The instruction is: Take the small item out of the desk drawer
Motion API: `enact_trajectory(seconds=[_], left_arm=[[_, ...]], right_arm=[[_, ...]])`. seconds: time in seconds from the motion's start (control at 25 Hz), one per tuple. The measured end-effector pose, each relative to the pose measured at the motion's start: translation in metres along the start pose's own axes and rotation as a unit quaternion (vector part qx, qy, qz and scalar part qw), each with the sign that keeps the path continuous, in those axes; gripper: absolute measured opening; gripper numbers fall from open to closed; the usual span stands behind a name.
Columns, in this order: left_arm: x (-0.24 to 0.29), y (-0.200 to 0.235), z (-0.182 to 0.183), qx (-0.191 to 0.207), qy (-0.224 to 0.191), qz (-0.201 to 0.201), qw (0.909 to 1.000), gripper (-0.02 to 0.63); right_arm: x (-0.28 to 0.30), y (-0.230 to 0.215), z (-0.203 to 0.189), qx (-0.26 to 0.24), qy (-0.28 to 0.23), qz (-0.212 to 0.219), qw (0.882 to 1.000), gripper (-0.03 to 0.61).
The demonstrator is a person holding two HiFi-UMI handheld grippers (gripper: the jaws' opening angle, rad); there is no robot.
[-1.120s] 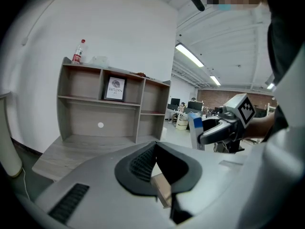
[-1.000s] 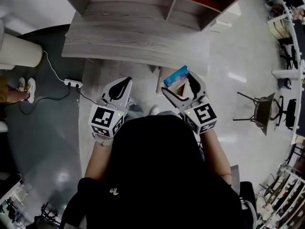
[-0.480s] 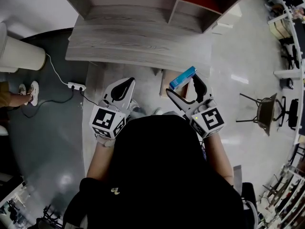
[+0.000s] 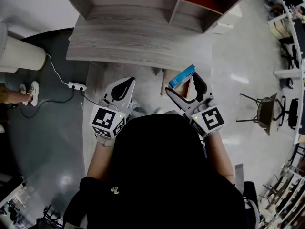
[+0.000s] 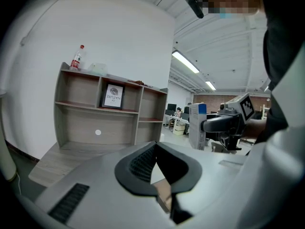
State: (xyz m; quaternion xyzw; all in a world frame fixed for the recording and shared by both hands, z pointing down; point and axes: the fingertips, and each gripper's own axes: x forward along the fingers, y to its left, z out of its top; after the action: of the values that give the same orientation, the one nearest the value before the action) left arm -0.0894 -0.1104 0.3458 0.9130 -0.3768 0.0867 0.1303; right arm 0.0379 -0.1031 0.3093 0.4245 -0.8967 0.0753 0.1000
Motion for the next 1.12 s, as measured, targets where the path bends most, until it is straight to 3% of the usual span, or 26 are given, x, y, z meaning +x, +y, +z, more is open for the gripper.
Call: enact_trajectory(seconds=[1.12], left_arm=[[-0.005,0.004,-0.005,-0.004,0.009,0.006,0.9999,0.009]], right_arm=[[0.004,-0.004,-0.012,0.003,0.013,-0.01,1.0,0.426]])
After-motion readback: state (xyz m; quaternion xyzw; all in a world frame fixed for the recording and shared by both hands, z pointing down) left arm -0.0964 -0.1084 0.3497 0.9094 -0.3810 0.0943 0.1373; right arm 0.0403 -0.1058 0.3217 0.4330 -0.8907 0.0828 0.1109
